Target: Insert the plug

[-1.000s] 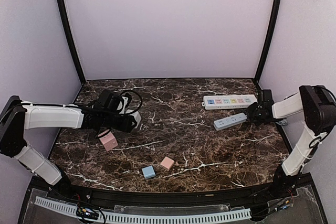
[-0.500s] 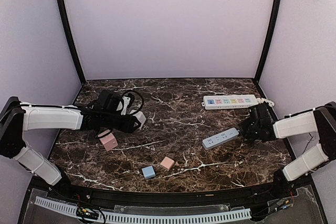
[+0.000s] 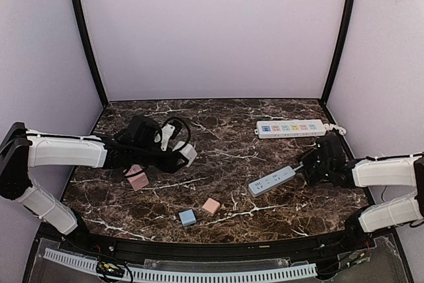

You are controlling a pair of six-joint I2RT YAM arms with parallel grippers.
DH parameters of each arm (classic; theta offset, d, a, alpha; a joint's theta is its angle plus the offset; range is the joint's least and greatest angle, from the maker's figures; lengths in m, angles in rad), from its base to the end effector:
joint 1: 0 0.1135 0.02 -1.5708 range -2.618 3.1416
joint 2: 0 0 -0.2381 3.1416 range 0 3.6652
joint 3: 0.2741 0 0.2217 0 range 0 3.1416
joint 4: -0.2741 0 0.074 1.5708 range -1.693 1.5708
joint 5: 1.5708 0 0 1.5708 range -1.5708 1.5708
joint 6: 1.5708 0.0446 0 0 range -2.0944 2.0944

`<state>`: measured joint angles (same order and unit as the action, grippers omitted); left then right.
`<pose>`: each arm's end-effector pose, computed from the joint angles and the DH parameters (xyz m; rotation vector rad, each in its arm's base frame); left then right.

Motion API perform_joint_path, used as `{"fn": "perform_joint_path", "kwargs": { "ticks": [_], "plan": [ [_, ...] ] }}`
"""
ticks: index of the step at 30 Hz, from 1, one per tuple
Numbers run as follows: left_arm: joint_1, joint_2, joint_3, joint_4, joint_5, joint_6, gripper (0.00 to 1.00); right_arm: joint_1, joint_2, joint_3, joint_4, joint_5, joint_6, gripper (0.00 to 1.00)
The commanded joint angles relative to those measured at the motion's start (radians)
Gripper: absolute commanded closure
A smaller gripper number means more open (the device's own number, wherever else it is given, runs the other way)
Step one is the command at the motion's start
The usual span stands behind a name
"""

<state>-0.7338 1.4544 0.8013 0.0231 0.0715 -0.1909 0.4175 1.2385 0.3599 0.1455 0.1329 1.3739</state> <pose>0.2162 -0.1993 0.1982 0.6464 2.1689 -0.5857 0.1967 0.0808 0.1335 1.1766 2.1142 0.7399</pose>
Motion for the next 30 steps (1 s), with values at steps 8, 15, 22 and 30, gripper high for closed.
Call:
{"fn": "perform_joint_path", "kwargs": {
  "ticks": [8,15,22,30],
  "plan": [
    [-0.016,-0.035,0.017,0.131,0.102,0.044,0.63,0.003,-0.318,0.006,-0.109,0.064,-0.325,0.11],
    [-0.022,-0.071,-0.056,0.322,0.175,0.149,0.69,0.005,-0.345,0.098,-0.097,-0.055,-0.617,0.01],
    [-0.024,-0.050,-0.118,0.542,0.250,0.316,0.71,0.008,-0.240,0.282,-0.179,-0.411,-0.757,0.01],
    [-0.032,0.002,-0.145,0.684,0.323,0.428,0.74,0.068,-0.150,0.473,-0.348,-0.608,-0.747,0.01]
  ]
}}
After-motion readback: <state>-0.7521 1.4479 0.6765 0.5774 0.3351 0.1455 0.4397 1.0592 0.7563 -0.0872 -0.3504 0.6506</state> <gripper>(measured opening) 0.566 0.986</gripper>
